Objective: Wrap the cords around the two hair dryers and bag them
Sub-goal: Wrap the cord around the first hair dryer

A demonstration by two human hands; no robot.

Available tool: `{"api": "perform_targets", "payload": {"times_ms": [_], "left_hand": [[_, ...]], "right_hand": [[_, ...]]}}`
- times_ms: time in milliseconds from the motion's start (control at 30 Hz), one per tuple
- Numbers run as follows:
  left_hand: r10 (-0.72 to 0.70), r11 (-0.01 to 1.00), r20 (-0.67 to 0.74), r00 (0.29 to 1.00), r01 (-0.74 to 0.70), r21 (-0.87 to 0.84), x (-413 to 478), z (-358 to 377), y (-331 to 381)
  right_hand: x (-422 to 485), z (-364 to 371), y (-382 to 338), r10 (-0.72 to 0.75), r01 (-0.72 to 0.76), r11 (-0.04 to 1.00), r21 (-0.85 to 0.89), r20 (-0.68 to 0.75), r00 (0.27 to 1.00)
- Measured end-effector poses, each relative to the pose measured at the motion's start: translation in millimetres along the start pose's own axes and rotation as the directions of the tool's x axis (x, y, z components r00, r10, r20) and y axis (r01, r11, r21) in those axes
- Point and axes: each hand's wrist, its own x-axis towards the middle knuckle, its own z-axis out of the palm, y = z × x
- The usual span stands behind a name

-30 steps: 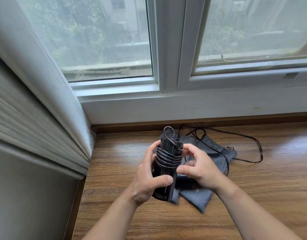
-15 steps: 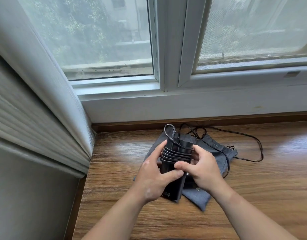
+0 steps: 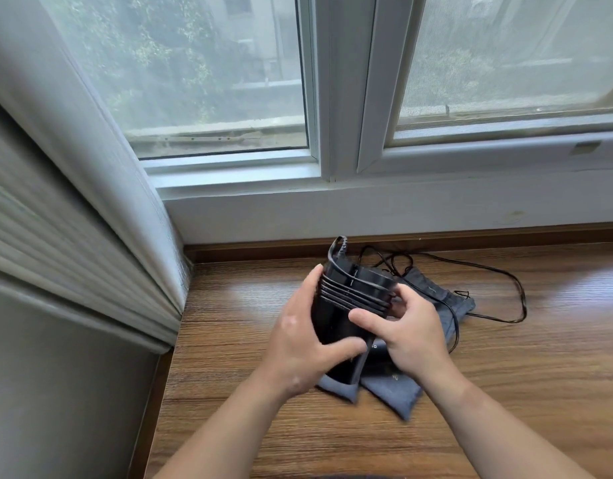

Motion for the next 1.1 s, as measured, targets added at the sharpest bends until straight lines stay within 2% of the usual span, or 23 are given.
{"api": "perform_targets", "payload": {"times_ms": [100,200,333,500,700,767,867,1000,1100], "left_hand": [[0.028,0.974,-0.046,0.999,-0.017,0.225,-4,16,2],[0.052,0.971,-0.132,0.990,-0.019,0.239,-4,21,-5],[0.019,0.996,-0.138,0.990,-0.008,0.084,-3,8,-16],[-0.016,0.996,-0.043,0.999,0.012,-0.085,-4,-3,-17],[-0.036,0.971,0.052,0.998,0.047,-0.233,-5,-7,-18],[-0.078,0.916,0.096,0.992,0.109,-0.387,-2,-7,-19],[-0.119,0.767,0.192,0.974,0.213,-0.605,1,-5,-20],[-0.065,0.673,0.285,0.956,0.253,-0.695,4,-4,-21],[-0.079,0.643,0.266,0.961,0.253,-0.723,6,1,-20]], "right_hand": [[-6,12,-2,0.030,-0.035,0.997,-0.071,-0.068,0.997],[-9,10,0,0.020,-0.019,0.995,-0.095,0.005,1.000],[-6,-8,-3,-0.020,0.040,0.997,-0.066,0.276,0.961],[0,-24,-9,-0.092,0.152,0.982,-0.111,0.421,0.903],[0,-23,3,-0.122,0.131,0.991,0.009,0.422,0.898],[0,-25,8,-0.116,0.086,0.993,0.086,0.447,0.887],[2,-29,11,-0.117,0.059,0.989,0.132,0.493,0.862],[7,-33,13,-0.135,0.052,0.984,0.169,0.526,0.840],[13,-39,12,-0.104,0.071,0.994,0.086,0.478,0.872]]}}
